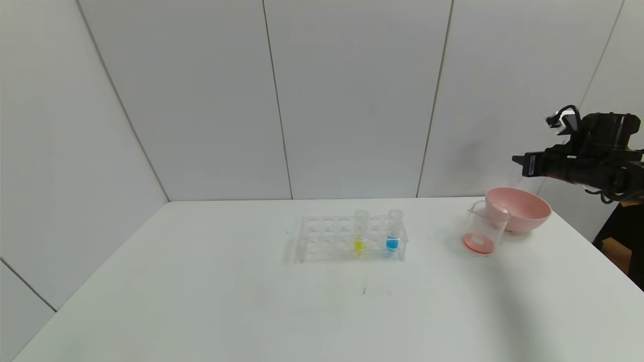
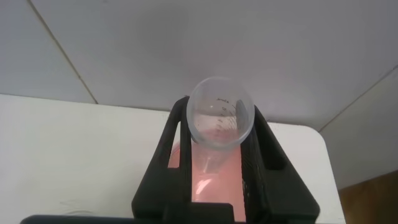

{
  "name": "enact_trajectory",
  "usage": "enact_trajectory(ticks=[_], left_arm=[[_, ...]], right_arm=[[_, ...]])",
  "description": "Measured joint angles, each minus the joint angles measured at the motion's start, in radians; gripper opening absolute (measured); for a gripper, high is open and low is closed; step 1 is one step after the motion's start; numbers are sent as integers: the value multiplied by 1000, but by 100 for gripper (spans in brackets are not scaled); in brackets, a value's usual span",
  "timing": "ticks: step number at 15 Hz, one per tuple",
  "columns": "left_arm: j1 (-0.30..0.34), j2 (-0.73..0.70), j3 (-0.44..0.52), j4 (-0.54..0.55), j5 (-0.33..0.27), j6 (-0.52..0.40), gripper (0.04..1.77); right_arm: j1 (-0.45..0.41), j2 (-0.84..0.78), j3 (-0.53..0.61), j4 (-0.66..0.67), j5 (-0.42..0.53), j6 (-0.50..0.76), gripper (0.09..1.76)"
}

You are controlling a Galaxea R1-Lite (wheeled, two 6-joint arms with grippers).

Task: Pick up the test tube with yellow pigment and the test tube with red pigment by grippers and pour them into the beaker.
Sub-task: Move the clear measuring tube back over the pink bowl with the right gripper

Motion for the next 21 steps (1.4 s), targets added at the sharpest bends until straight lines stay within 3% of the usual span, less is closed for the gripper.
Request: enact_trajectory(ticks=[8,21], left_arm=[[0,0,0,0,0,0,172],[0,0,0,0,0,0,172]], right_arm=[[-51,60,41,-90,6,2,51],[-56,84,53,-90,7,4,51]])
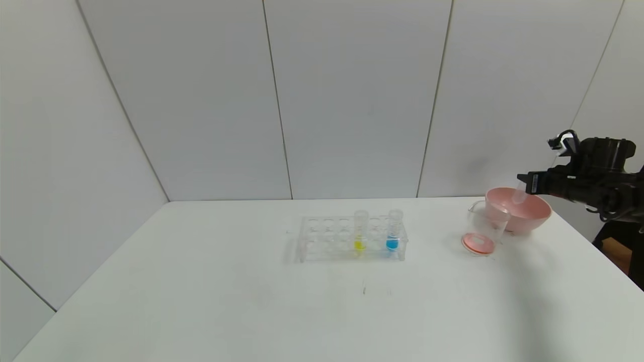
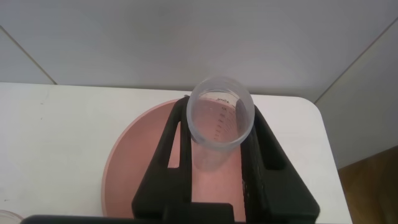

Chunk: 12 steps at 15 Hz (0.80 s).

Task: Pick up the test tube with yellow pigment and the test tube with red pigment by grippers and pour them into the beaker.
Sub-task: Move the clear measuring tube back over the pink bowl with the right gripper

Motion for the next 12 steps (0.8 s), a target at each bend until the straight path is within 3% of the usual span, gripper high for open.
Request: enact_trajectory(ticks=[5,12], left_arm=[[0,0,0,0,0,0,172],[0,0,0,0,0,0,172]], right_arm=[[0,-4,11,-1,18,1,51],[-2,-8,19,-2,21,3,118]])
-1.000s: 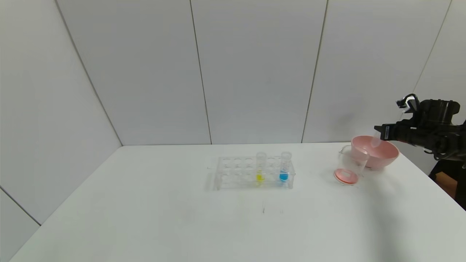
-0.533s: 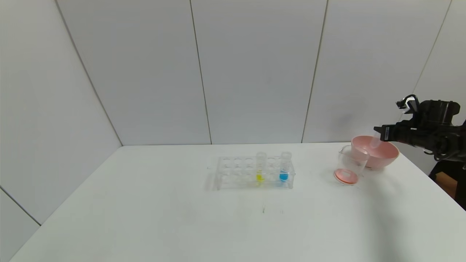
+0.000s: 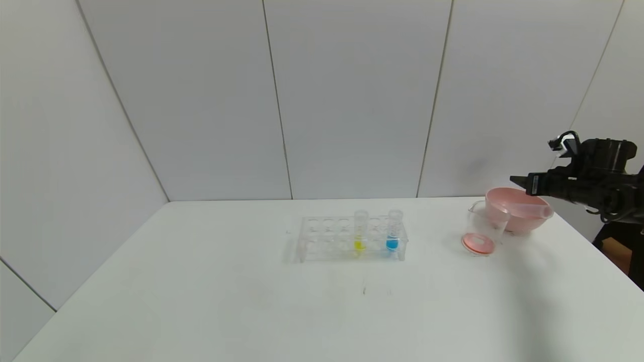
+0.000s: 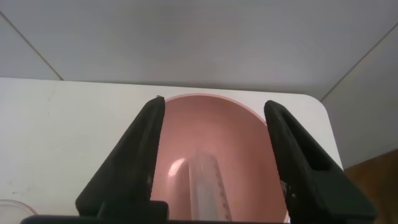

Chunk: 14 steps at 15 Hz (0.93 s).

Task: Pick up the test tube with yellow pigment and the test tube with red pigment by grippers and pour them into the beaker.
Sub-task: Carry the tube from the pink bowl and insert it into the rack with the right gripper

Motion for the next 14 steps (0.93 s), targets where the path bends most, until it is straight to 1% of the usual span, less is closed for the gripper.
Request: enact_trajectory(ticks=[2,6,10,12,14], left_arm=[[0,0,0,0,0,0,172],[0,0,0,0,0,0,172],[0,0,0,0,0,0,172],[0,0,0,0,0,0,172],[0,0,0,0,0,0,172]], right_arm=[[-1,0,1,-1,0,-2,131],[-1,-9,1,-1,-5,2,146],[40,-58,-10,10,-118,65,156],[70,-106,8,31,-134,74,159],[101,-179,46,115,-138,78,162]])
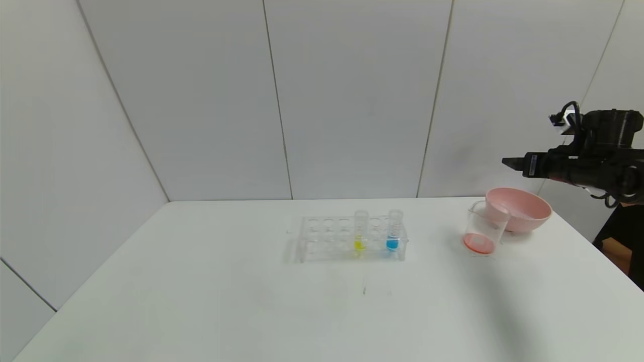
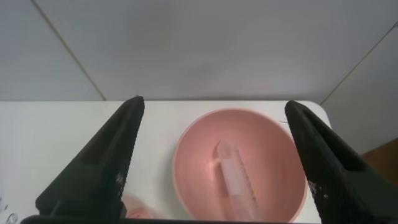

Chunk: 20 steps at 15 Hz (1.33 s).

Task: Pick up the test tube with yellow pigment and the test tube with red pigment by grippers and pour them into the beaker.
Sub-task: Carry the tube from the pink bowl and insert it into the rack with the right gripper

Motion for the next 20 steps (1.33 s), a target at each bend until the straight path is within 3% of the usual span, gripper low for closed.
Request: enact_trajectory(ticks=[3,6,11,15,17,20], left_arm=[[0,0,0,0,0,0,172],[0,0,0,0,0,0,172],[0,0,0,0,0,0,172],[0,0,0,0,0,0,172],[0,0,0,0,0,0,172],[0,0,0,0,0,0,172]], right_arm=[[64,-146,55,189,-2,24,165],[156,-314,151,270,-30,41,167],[462,-509,304,272,-297,167,169],[751,-556,370,268,-522,267,170],[859,-544,385,266,-603,295,170],[953,-480,395,236,-682,357,170]])
